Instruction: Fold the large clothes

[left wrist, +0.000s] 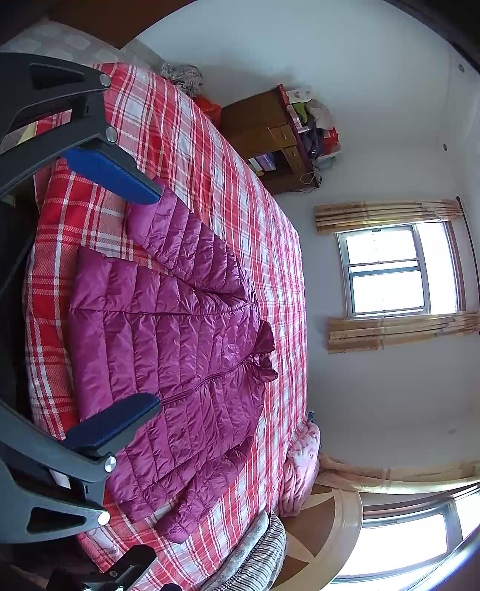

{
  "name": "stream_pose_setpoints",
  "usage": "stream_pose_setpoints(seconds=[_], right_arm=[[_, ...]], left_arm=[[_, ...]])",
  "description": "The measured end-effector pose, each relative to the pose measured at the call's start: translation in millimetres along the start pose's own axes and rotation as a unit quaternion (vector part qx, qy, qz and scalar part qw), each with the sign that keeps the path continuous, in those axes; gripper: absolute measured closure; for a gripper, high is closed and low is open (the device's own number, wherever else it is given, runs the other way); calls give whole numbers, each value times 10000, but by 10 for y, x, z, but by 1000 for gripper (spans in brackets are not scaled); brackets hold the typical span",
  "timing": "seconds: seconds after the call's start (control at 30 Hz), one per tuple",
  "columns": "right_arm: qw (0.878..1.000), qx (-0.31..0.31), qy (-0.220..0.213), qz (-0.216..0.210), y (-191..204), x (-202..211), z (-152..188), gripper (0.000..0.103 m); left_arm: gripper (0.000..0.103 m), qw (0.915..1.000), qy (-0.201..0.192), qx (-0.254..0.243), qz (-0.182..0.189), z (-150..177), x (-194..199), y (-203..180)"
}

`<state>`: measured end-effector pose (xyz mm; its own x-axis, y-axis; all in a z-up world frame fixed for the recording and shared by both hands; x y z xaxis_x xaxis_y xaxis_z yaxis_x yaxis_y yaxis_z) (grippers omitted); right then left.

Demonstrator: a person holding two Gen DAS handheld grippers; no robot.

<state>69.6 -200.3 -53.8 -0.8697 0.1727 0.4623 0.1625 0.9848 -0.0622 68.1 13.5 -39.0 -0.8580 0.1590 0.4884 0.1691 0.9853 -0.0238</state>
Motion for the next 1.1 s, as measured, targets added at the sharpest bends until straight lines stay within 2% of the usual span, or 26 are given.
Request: stream_pose_setpoints(seconds=[1.1], right_arm=[[10000,6,31,-18,17,-9,23,0]], left_arm=[[1,9999,-75,40,-85,-29,1,82]])
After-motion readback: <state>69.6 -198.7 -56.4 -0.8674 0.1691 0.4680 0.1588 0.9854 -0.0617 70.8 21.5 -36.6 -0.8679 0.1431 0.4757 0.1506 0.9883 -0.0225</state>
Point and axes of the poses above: each gripper's, at about its wrist camera, not at the fingertips, and x roughly against the way its jaws point, y to its left, z to its underside, the point moved 7 cm from there along -x, roughly the way its jaws point, and after that the axes turned 12 degrees about z, right-handed, at the moved point
